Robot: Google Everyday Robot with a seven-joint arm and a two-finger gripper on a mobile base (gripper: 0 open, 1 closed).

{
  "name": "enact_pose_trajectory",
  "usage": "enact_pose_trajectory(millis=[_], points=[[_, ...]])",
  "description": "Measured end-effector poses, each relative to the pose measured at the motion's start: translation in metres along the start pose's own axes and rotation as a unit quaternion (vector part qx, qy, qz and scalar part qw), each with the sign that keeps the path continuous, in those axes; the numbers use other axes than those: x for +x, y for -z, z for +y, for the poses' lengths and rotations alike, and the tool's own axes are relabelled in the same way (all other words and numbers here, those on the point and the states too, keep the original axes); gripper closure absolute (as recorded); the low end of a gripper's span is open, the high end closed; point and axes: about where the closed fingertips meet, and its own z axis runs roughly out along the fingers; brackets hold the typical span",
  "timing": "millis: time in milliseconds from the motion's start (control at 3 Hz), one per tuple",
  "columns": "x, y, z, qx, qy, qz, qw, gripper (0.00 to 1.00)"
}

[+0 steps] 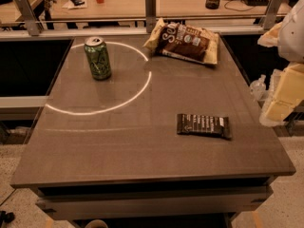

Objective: Move rxbar chocolate near green can

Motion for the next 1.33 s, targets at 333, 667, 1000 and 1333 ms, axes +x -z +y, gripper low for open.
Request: enact_pose_trajectory(millis=[333,667,1000,1333], points=[[0.000,0.000,0.000,0.000,0.000,0.000,1.0000,0.00],[-0.002,0.000,-0.001,0.002,-0.001,-0.010,1.0000,0.00],[-0.012,-0.016,0.001,-0.011,0.000,-0.045,0.9989,0.00],[-0.021,-0.049,0.003,-0.038,-0.012,-0.078,0.9962,0.00]])
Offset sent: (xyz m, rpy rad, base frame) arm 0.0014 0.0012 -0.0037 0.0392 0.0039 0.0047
